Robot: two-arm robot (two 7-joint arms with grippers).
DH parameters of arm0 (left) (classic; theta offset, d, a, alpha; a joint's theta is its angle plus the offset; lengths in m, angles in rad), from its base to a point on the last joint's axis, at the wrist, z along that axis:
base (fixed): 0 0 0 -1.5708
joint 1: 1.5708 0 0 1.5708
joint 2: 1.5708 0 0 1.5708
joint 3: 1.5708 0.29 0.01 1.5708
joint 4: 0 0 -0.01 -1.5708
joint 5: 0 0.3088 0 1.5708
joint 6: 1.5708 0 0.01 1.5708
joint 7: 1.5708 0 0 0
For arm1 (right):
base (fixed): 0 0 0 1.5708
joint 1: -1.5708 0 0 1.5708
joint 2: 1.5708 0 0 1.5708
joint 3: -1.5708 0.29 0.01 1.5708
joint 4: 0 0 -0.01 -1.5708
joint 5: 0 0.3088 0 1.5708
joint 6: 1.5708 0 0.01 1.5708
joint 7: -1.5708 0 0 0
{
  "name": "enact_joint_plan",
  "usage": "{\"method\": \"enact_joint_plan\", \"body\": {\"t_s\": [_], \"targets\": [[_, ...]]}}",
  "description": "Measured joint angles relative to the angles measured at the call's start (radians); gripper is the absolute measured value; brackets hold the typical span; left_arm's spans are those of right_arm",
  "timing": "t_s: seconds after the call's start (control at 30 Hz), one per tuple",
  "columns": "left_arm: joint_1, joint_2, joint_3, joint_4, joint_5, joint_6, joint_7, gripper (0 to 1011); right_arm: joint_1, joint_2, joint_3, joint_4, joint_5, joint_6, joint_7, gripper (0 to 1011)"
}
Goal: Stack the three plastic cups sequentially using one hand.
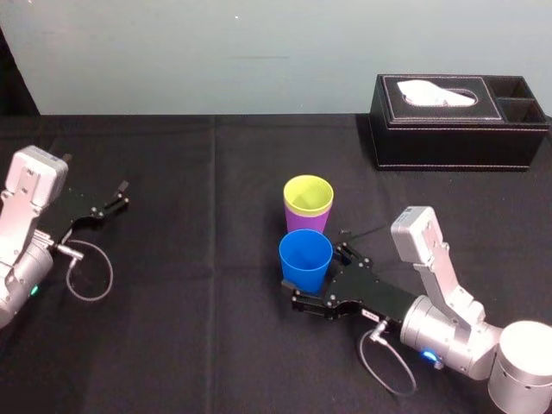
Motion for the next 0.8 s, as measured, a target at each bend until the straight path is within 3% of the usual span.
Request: {"method": "enact_joint_plan", "body": {"t_s": [0.8], "targets": [[0.0,0.0,0.0,0.0,0.0,0.0,0.0,1011,0.013,-0.013,0.001,0.013,0.002,0.002,-0.006,1004]]}}
